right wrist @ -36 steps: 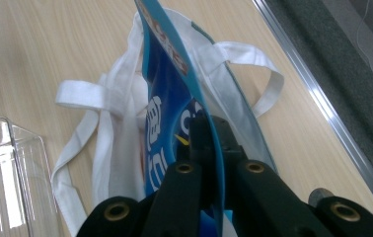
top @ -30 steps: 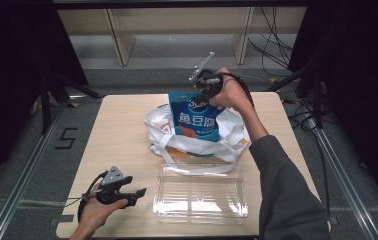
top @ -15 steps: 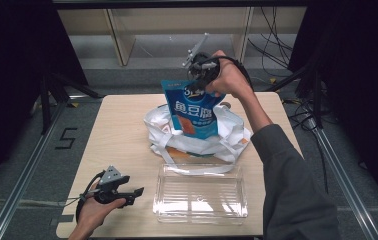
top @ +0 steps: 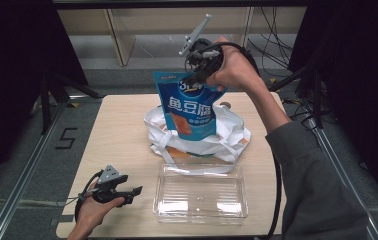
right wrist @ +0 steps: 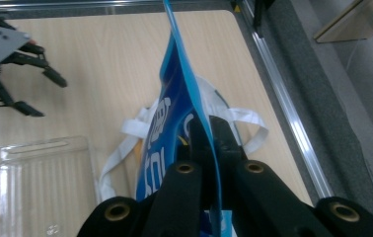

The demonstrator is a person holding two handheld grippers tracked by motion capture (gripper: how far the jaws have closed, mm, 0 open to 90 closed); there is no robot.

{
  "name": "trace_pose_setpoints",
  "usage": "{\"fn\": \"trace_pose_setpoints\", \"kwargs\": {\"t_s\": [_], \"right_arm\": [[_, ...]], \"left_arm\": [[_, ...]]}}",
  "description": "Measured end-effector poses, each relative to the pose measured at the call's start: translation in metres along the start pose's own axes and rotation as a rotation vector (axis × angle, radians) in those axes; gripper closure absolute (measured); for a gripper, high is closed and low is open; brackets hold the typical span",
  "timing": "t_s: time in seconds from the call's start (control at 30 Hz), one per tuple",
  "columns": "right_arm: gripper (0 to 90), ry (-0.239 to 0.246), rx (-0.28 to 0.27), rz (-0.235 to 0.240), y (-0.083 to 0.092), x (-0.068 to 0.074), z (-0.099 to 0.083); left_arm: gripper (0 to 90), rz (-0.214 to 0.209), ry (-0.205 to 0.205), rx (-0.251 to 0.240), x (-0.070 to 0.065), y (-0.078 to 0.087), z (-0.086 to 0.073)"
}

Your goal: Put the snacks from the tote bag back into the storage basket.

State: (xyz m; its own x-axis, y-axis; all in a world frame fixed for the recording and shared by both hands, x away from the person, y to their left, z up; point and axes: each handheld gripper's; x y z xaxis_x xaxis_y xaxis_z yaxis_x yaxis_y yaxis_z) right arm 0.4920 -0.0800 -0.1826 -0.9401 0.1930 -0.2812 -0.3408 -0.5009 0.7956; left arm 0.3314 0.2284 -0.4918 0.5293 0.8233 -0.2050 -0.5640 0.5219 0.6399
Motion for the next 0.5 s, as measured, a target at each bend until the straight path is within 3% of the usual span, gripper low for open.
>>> {"fn": "trace_pose_setpoints", "kwargs": {"t_s": [0.07, 0.2, 0.3, 0.5], "right_arm": [[90.0, 0.022, 0.0, -0.004, 0.008, 0.004, 0.001], [90.0, 0.019, 0.011, -0.008, 0.02, 0.015, -0.001], [90.0, 0.039, 0.014, -0.006, 0.027, 0.022, -0.003], [90.0, 0.062, 0.013, -0.008, 0.038, 0.034, -0.007]], "left_arm": [[27.8, 0.01, -0.013, -0.009, 0.001, 0.0, 0.0], [27.8, 0.01, 0.019, -0.022, 0.0, -0.001, -0.001], [27.9, 0.015, -0.002, -0.017, 0.002, 0.0, 0.0], [27.8, 0.009, 0.004, -0.004, 0.003, 0.001, 0.0]]}}
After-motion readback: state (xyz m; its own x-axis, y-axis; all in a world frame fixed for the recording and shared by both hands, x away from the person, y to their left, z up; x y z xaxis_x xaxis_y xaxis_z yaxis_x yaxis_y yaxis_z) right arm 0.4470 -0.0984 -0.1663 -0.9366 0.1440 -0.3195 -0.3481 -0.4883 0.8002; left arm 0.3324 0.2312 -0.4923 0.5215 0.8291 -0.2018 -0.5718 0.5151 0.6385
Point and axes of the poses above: each handheld gripper's, and its own axes: y roughly backward along the jaws, z roughly out of its top, x roughly to its left, and after that the axes turned 7 degrees about y, right-handed
